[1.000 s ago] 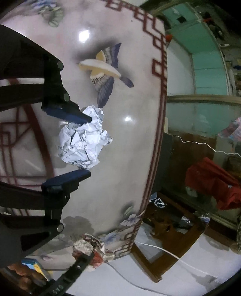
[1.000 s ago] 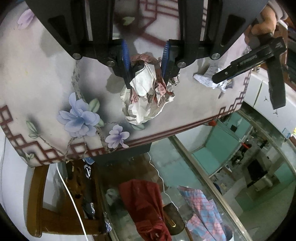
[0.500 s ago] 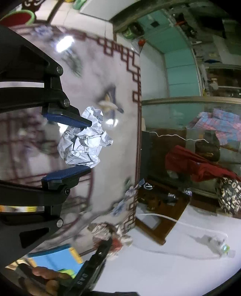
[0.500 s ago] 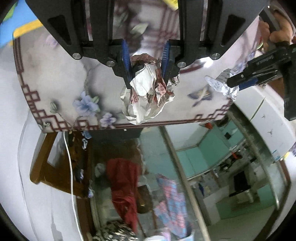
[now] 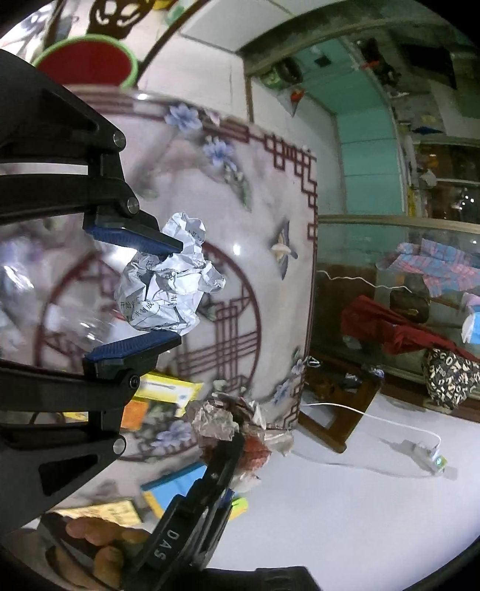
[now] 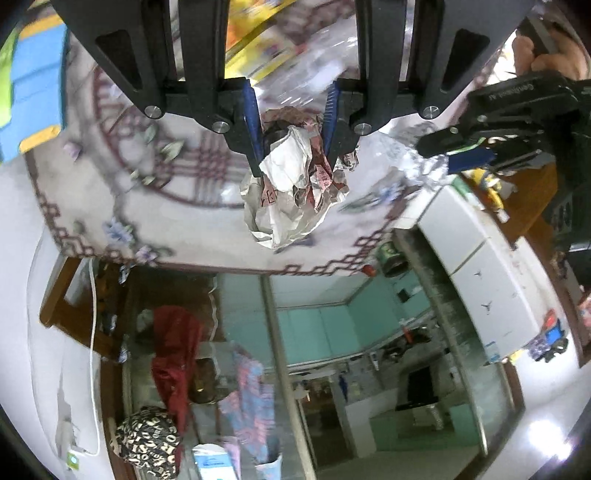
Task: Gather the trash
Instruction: 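Carry the paper ball with the left gripper over the bucket while the right carries the tissue, then open both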
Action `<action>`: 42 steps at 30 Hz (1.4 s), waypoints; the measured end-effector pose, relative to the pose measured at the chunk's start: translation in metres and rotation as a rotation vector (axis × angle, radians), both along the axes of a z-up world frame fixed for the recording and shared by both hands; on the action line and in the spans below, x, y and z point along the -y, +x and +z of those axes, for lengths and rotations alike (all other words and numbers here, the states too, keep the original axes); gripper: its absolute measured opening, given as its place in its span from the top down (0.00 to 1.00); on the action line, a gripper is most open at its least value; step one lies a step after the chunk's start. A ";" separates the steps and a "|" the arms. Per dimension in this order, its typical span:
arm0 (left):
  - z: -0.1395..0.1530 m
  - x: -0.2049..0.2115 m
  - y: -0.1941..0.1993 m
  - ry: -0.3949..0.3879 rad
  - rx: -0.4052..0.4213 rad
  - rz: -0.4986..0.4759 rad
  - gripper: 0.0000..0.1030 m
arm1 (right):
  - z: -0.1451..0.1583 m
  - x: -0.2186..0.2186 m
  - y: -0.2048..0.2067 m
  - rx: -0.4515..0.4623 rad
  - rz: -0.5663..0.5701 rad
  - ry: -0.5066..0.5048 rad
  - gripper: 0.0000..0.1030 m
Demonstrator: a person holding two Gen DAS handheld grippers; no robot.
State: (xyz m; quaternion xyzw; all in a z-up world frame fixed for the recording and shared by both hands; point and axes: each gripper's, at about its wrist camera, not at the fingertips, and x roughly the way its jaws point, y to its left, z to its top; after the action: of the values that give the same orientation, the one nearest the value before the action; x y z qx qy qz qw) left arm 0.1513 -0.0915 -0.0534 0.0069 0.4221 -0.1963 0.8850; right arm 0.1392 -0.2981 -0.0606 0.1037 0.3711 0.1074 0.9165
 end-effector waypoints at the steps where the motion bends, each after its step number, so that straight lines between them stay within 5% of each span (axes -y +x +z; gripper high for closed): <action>1: 0.002 -0.006 -0.007 0.004 0.008 0.002 0.60 | 0.001 -0.006 -0.007 -0.003 0.004 0.009 0.75; 10: 0.006 -0.050 -0.044 -0.014 0.049 0.141 0.60 | 0.008 -0.057 -0.057 0.002 0.020 0.025 0.75; 24: 0.006 -0.142 -0.083 -0.032 0.089 0.295 0.59 | 0.025 -0.140 -0.079 0.019 0.122 0.005 0.75; 42: -0.008 -0.266 -0.081 -0.064 0.054 0.336 0.59 | 0.034 -0.301 -0.072 0.020 0.208 -0.045 0.74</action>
State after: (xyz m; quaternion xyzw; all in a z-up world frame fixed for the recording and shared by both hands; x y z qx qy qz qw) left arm 0.0701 0.1748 -0.0614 -0.0868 0.3870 -0.0588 0.9161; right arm 0.0672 0.0033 -0.0266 0.0430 0.3730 0.1945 0.9062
